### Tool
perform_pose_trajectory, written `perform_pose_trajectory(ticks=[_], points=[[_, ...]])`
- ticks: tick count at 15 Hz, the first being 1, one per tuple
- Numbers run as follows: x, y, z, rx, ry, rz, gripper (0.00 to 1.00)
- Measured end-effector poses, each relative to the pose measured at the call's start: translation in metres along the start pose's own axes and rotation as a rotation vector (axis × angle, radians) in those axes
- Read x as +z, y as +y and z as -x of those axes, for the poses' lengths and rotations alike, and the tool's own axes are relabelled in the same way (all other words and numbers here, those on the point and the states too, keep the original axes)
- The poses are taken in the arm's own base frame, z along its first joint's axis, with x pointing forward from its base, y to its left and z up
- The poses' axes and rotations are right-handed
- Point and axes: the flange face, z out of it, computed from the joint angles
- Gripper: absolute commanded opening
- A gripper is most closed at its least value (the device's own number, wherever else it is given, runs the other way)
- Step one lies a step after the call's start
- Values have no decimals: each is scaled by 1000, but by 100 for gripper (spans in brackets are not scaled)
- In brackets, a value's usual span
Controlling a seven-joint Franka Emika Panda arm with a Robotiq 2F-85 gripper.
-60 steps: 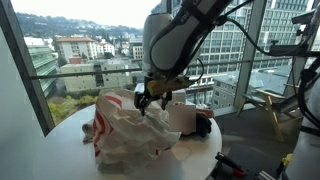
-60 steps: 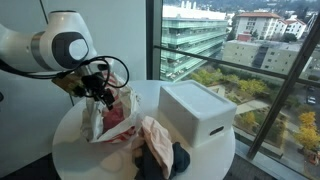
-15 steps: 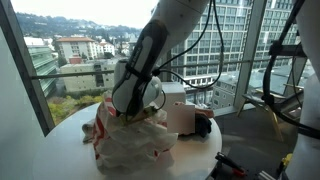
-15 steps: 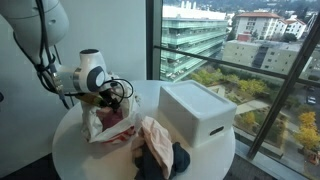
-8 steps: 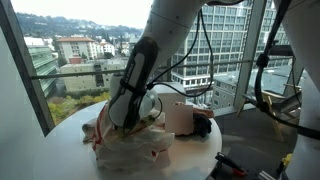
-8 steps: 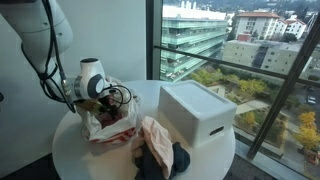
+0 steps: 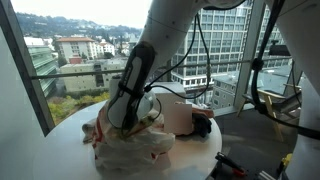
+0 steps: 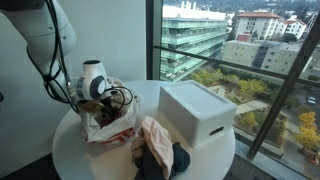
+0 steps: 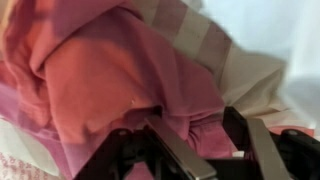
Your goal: Take the t-shirts out of the plastic bag.
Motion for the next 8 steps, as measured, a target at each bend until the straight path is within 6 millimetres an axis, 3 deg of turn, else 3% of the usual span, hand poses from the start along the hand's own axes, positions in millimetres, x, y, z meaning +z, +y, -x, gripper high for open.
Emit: perform_pose_trajectory(ticks=[4, 5, 8], points=[[-1, 3, -4, 9, -4, 4, 5], [-2, 5, -5, 12, -7, 7, 0], [-5, 13, -9, 30, -17, 23, 0]])
